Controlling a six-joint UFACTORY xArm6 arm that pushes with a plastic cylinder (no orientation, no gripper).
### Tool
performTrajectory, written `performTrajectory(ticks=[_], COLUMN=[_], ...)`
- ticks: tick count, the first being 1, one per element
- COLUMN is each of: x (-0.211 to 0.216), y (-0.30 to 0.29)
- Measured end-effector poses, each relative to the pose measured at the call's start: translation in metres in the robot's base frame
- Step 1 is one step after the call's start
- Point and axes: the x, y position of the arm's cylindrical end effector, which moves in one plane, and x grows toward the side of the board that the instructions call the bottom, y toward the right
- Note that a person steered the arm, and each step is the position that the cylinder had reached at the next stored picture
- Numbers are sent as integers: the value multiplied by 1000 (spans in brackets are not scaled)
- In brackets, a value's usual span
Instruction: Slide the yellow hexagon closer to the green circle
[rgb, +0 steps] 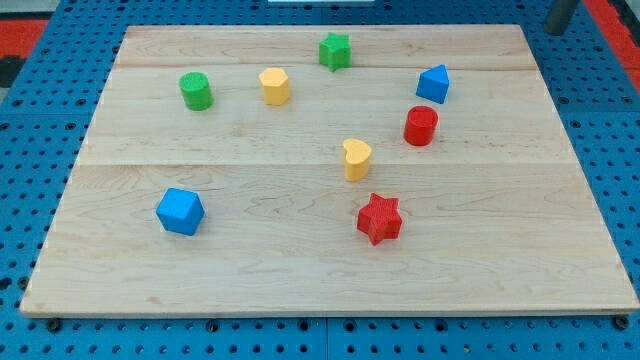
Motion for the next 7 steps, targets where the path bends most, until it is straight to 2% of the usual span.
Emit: performTrajectory(ticks=[1,3,4,5,7], x=[0,45,111,144,146], y=[0,-12,-27,-91,-205])
